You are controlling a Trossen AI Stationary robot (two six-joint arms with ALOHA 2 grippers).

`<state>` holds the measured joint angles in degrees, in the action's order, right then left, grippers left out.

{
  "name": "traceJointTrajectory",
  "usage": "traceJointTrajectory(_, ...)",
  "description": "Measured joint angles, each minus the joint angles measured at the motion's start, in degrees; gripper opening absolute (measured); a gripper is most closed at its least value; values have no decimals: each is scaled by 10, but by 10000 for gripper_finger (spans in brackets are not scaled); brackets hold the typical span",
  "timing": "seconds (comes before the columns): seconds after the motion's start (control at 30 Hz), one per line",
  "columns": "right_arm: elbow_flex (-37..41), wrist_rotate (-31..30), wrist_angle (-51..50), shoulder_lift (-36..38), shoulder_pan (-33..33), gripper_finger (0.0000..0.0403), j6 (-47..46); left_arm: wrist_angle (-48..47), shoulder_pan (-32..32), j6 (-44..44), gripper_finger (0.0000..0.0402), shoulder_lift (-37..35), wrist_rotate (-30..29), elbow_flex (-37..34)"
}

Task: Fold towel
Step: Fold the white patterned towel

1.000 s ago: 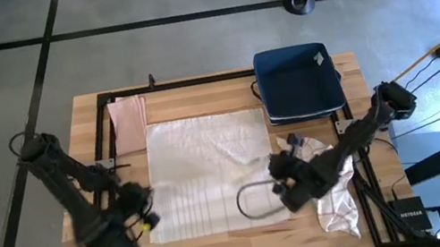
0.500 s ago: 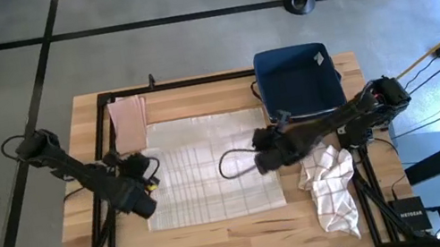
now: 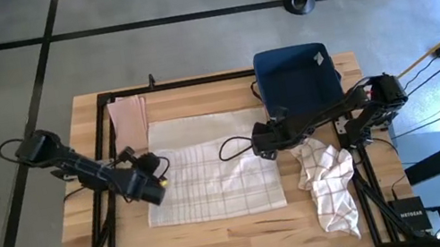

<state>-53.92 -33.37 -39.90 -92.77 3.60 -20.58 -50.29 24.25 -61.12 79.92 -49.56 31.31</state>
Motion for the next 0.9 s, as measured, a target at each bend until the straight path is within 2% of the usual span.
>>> traceJointTrajectory(0.2, -30, -13, -2, 0, 1, 9, 24, -54, -27, 3, 0, -8, -5, 23)
traceJointTrajectory(0.33, -74, -30, -12, 7, -9, 9, 47, -125, -36, -11, 0, -35, -48, 62)
traceJointTrajectory(0.47, -80, -34, -33, 7, -54, 6, 37, -156, -66, -24, 0, -72, -96, 66)
traceJointTrajectory(0.67, -54, -25, 8, -14, -100, 7, 64, -73, -131, 59, 0, -83, -107, 17)
traceJointTrajectory(0.9, -50, -46, 45, -36, -108, 4, 90, 62, -187, 171, 0, -80, -118, -27)
